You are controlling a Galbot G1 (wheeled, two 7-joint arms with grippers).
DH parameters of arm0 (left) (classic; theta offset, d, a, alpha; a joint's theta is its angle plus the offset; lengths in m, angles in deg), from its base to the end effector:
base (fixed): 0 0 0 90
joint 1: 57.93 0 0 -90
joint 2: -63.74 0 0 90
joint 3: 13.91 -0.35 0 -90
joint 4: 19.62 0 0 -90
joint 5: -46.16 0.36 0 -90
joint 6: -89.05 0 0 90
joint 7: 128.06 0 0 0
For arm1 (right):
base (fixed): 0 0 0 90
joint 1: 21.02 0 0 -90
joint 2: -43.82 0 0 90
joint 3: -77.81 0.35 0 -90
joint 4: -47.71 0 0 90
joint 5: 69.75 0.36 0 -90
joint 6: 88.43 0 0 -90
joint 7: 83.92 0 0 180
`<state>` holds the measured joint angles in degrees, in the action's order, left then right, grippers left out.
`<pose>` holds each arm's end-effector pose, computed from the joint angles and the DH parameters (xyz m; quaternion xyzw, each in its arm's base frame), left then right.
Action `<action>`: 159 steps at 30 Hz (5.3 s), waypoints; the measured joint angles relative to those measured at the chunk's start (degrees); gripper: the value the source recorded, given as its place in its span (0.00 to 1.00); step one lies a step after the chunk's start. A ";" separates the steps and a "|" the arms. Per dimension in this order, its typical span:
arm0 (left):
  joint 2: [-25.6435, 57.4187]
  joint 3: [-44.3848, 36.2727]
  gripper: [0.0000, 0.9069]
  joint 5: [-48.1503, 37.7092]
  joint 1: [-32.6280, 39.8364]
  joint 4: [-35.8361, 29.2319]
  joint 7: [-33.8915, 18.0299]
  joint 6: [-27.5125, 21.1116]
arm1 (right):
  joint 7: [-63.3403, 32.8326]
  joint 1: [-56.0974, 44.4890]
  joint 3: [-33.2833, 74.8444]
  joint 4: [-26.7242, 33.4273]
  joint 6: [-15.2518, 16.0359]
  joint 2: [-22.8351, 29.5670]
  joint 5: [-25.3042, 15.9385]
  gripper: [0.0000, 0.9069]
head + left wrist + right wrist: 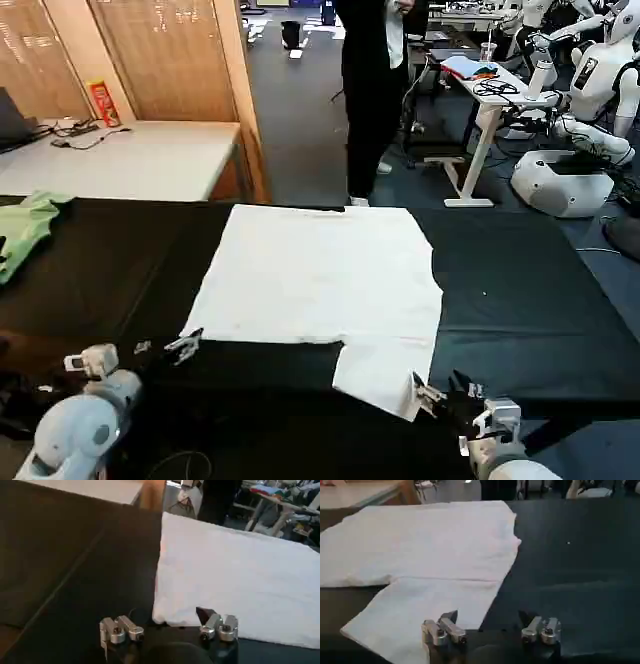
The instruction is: Fold and organize the clothes.
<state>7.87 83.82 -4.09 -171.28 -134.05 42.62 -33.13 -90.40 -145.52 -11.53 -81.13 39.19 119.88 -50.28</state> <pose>0.2420 0.1493 -0.2589 -0.0246 -0.9547 0.0925 0.2816 0.1632 -0.0331 -0.2575 0.0377 -0.9536 -0.0243 0.2977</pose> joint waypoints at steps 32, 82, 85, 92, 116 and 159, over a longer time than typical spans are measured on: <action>-2.10 -1.71 0.00 4.37 -0.19 0.76 1.15 0.91 | -2.14 -2.47 -0.74 -1.15 0.97 2.42 -3.53 0.00; -8.36 -12.36 0.00 20.92 18.46 12.43 -0.07 12.47 | 4.79 33.31 -3.40 32.52 -16.24 -4.20 1.47 0.00; -8.62 -12.85 0.00 20.98 19.98 14.13 -0.48 12.47 | 5.12 34.43 -3.62 33.71 -16.88 -4.34 1.95 0.00; -8.96 -13.66 0.97 21.01 21.78 15.53 -1.09 12.39 | 5.41 33.31 -3.01 32.36 -13.16 -5.91 2.99 0.97; -7.30 -10.00 0.40 14.19 17.19 14.35 1.81 9.51 | 5.77 17.45 -0.98 17.59 -8.79 -8.72 0.62 0.44; -7.70 -7.89 0.00 12.29 15.17 15.32 3.24 8.55 | 5.39 16.81 -0.37 17.73 -8.31 -8.57 0.71 0.03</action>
<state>0.17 75.94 8.20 -156.11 -118.73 45.86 -24.58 -85.01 -128.70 -11.90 -63.40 30.88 111.30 -49.57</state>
